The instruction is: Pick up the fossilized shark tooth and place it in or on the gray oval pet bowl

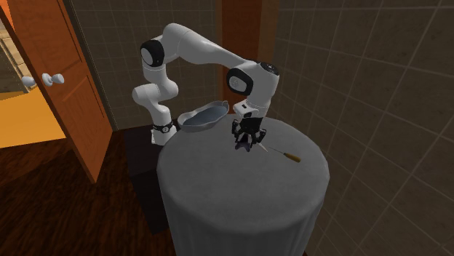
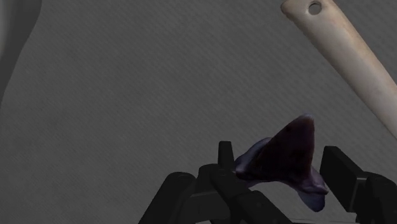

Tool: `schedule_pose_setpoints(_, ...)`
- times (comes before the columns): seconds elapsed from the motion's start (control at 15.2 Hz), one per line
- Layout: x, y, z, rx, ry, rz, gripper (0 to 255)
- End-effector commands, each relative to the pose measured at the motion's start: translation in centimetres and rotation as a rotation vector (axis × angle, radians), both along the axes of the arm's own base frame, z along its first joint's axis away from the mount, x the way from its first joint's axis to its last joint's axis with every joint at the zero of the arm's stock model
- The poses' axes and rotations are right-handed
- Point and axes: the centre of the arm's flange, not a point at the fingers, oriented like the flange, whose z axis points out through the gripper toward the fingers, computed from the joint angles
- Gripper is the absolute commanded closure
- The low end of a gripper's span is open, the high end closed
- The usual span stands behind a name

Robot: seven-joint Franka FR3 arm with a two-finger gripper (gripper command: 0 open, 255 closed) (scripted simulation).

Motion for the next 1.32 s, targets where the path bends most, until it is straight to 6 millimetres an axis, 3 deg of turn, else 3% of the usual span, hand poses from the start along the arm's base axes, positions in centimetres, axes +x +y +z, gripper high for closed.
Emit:
schedule_pose_setpoints(0.0,0.0,0.0,0.0,0.0,0.0,0.0,255)
schedule_pose_setpoints(1.25,0.0,0.0,10.0,0.0,0.0,0.0,255)
